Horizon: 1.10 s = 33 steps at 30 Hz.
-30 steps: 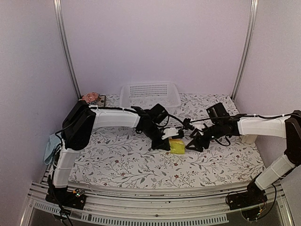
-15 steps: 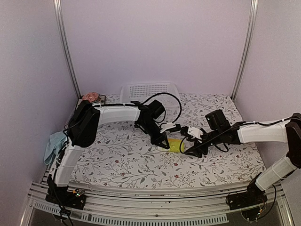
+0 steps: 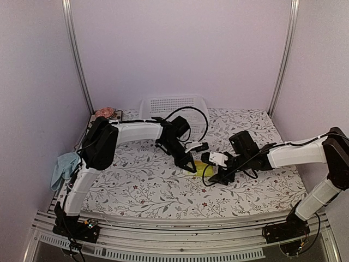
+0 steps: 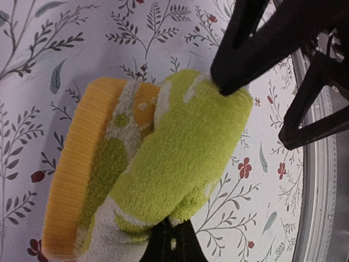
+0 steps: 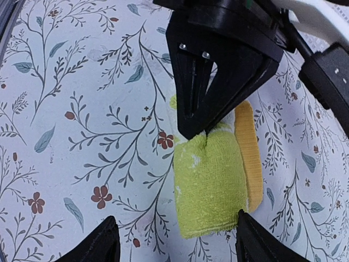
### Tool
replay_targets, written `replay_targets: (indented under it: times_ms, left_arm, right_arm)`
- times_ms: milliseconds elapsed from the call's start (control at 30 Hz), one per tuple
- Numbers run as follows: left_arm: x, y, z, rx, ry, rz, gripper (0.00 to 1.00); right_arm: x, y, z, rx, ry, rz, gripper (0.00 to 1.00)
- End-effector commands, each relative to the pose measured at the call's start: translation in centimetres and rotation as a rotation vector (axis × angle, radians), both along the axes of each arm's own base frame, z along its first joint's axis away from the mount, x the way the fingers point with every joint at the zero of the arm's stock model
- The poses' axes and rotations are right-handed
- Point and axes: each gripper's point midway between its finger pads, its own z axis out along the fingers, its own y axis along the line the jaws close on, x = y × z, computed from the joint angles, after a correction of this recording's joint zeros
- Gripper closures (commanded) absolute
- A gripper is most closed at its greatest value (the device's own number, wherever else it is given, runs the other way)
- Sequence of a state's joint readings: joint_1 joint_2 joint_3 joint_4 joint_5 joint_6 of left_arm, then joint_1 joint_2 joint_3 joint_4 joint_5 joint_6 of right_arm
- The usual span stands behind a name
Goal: Roll the towels
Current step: Roll the towel at the center of the board.
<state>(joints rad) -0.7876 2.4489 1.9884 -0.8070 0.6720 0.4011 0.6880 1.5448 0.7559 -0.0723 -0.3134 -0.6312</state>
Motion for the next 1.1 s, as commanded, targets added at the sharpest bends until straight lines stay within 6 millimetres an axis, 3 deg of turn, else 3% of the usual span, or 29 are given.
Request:
replay_targets:
  times_ms: [0, 267, 400, 800, 1000, 1067]
  left_arm:
    - [-1.4, 2.9, -5.6, 0.167, 0.158, 0.051, 1.0]
    - [-1.2, 2.7, -6.3, 0.168, 0.203, 0.069, 1.0]
    - [-0.8, 2.7, -6.5, 0.168, 0.226, 0.086, 1.0]
    - [-0.6, 3.1, -6.8, 0.144, 0.294, 0.109, 1.0]
    - [-0.4, 3.3, -6.9, 0.139, 0.304, 0.113, 0.98]
    - [-0.4, 3.3, -6.8, 0.137, 0.3, 0.112, 0.96]
  right_arm:
    - [0.5, 1.1, 1.4, -0.01, -0.176, 0.066, 0.27]
    - [0.6, 2.3, 0.4, -0.107, -0.315, 0.114, 0.28]
    - [0.7, 2.9, 0.9, -0.111, -0.372, 0.121, 0.28]
    - [2.8, 1.6, -3.6, -0.25, -0.347, 0.018, 0.34]
    - [3.8, 1.2, -5.1, -0.302, -0.337, -0.034, 0.43]
    - [3.9, 1.2, -5.5, -0.309, -0.323, -0.039, 0.53]
